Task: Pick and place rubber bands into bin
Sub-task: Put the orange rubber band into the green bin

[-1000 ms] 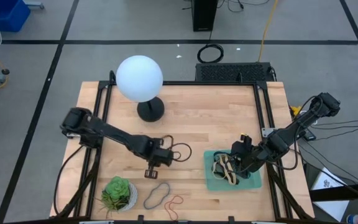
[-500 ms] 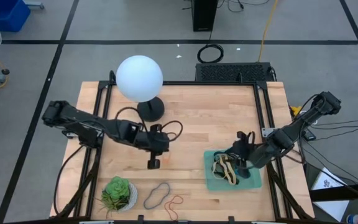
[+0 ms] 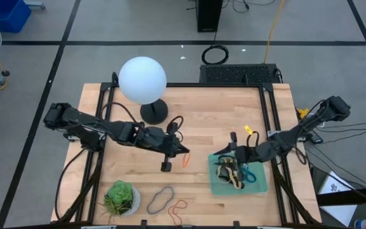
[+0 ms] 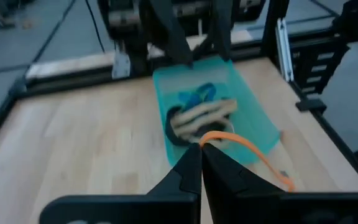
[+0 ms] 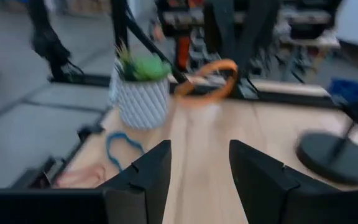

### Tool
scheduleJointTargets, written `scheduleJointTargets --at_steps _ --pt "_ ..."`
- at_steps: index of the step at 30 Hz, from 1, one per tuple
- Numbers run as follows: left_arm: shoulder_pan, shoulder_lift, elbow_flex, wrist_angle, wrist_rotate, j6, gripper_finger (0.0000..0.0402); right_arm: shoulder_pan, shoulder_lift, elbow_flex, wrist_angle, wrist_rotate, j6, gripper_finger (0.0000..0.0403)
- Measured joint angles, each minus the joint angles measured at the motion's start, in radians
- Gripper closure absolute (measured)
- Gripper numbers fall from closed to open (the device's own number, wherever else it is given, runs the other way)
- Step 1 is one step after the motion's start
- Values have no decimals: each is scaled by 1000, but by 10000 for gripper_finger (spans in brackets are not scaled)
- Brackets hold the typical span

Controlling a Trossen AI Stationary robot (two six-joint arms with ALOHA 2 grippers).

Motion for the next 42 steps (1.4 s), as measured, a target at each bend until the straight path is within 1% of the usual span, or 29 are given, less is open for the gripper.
scheduleJointTargets --at_steps 2,4,8,11,16,20,22,27,29,31,36,39,42 --pt "0 0 0 22 0 24 389 -30 31 -20 116 -66 -30 248" --pt "0 0 0 36 0 47 395 -60 67 -25 188 -106 -52 248" --pt "0 0 0 68 0 72 393 -112 147 -25 304 -133 -76 248" --pt "0 0 0 76 0 92 388 -149 212 -25 408 -179 -77 248" --pt "0 0 0 76 0 114 397 -200 306 -25 570 -259 -57 248" --pt "0 0 0 75 -10 128 385 -230 356 -25 673 -338 -13 248" --pt "0 0 0 74 -16 143 384 -239 381 -18 716 -360 -2 248" --pt "1 0 0 75 -29 163 397 -247 439 30 726 -367 2 248" --pt "1 0 0 75 -64 162 391 -247 461 51 723 -369 2 248" --pt "1 0 0 72 -86 168 383 -247 473 70 714 -392 2 248" --pt "1 0 0 69 -88 178 379 -247 485 93 695 -393 2 248" --pt "1 0 0 65 -87 179 391 -247 483 94 696 -393 2 264" --pt "1 0 0 65 -88 181 397 -247 484 94 701 -392 0 295"
